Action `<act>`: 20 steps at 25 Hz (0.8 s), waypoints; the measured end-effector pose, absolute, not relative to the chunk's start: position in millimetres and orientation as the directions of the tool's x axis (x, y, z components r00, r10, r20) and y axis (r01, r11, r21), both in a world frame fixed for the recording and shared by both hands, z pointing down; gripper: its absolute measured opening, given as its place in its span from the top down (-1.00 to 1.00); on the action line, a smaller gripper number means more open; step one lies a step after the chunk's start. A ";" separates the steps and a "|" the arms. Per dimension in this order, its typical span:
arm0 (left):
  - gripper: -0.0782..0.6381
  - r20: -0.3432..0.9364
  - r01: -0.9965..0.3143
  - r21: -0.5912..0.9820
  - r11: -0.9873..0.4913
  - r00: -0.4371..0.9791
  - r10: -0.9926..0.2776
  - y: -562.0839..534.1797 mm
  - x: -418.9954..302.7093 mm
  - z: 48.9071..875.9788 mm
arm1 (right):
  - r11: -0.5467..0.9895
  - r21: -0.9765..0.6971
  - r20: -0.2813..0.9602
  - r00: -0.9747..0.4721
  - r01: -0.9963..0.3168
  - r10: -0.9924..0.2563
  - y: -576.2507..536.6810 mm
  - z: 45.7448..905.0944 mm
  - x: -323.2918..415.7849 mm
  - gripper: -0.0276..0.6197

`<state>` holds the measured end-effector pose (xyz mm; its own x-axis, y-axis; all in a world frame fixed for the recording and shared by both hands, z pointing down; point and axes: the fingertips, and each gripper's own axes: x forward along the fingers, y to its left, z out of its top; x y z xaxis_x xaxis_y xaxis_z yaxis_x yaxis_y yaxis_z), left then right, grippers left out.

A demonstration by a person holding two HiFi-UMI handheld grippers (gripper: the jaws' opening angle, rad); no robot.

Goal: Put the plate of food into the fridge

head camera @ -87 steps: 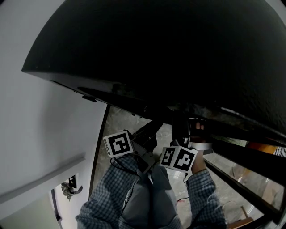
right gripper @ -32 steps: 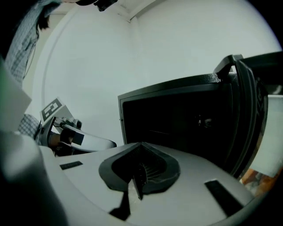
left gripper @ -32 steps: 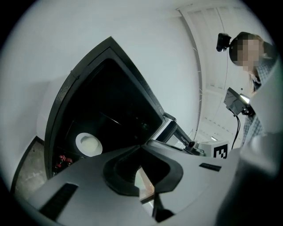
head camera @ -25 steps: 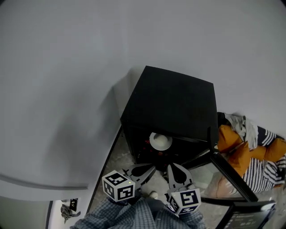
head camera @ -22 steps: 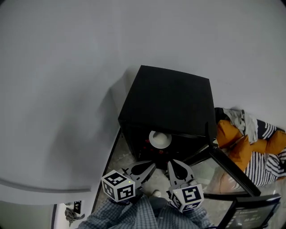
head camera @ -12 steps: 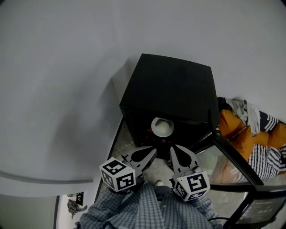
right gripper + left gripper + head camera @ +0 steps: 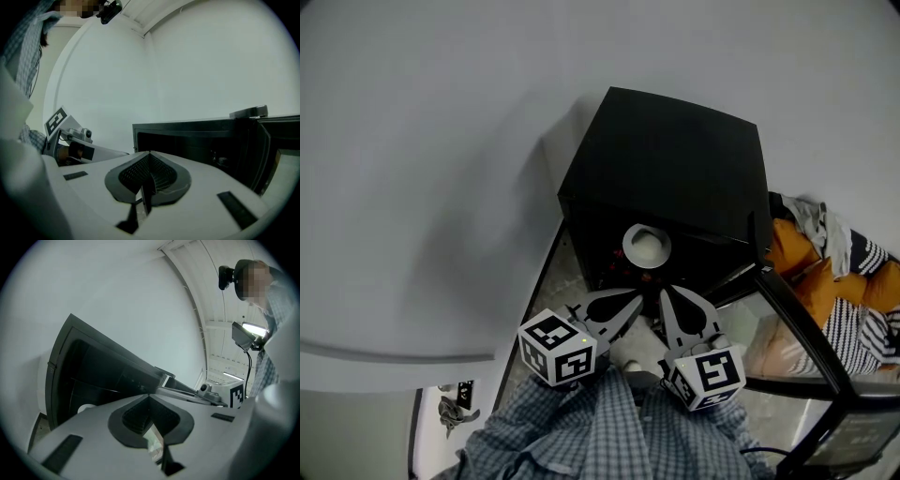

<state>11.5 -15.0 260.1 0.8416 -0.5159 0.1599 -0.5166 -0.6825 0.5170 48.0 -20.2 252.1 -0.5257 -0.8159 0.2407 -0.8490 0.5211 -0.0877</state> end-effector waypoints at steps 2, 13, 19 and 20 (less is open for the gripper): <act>0.76 0.161 -0.518 0.523 -0.677 0.840 -0.518 -15.2 10.7 261.2 | 0.522 -0.089 0.243 -0.526 -0.849 -0.815 -20.0 253.0 48.4 0.90; 0.76 0.168 -0.508 0.521 -0.686 0.849 -0.501 -12.1 15.2 264.5 | 0.525 -0.089 0.256 -0.529 -0.846 -0.809 -18.4 257.5 49.7 0.90; 0.76 0.167 -0.499 0.526 -0.689 0.855 -0.491 -11.1 17.4 264.2 | 0.519 -0.089 0.264 -0.523 -0.850 -0.811 -18.6 257.8 50.1 0.90; 0.76 0.167 -0.498 0.526 -0.689 0.855 -0.491 -11.0 17.4 264.0 | 0.521 -0.088 0.265 -0.525 -0.849 -0.809 -18.6 258.0 49.9 0.90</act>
